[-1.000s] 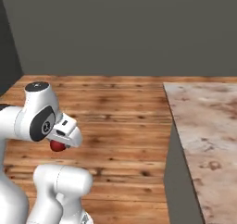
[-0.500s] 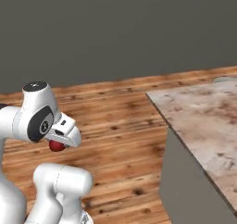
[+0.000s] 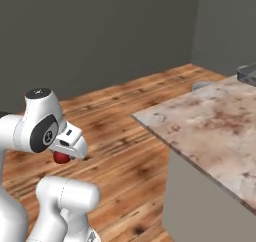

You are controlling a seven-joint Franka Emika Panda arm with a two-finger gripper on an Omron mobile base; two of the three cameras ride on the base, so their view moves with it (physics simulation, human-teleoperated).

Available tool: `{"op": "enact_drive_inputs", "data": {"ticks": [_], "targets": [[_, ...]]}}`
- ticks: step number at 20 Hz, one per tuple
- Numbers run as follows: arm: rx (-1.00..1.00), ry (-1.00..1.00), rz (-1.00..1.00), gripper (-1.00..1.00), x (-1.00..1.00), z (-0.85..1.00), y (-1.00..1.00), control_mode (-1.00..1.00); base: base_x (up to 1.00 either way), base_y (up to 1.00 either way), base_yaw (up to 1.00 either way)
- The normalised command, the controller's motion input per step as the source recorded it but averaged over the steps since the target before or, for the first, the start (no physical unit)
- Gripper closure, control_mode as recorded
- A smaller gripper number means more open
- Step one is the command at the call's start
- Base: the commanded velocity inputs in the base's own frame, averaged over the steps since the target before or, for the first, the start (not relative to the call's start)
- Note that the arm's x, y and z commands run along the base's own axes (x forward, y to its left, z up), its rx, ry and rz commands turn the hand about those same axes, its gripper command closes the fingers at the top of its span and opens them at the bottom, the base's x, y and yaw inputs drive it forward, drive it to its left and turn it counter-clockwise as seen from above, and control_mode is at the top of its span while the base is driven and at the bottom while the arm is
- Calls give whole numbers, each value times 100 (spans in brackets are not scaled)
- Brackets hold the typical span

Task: Place the cold items (mango and tomato) from the fridge in one tupperware on the dining counter. Place the warm items (kebab skewer and hot dog) in the stove area in another tupperware.

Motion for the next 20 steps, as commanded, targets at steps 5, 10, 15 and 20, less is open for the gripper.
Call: {"op": "enact_drive_inputs", "data": {"ticks": [5,10,15,20], "targets": [[0,0,0,100,0,0,0,100,47,97,-57],[0,0,0,100,0,0,0,100,54,100,-55],[0,0,0,100,0,0,0,100,63,100,-56],[0,0,0,100,0,0,0,100,68,92,-59]]}}
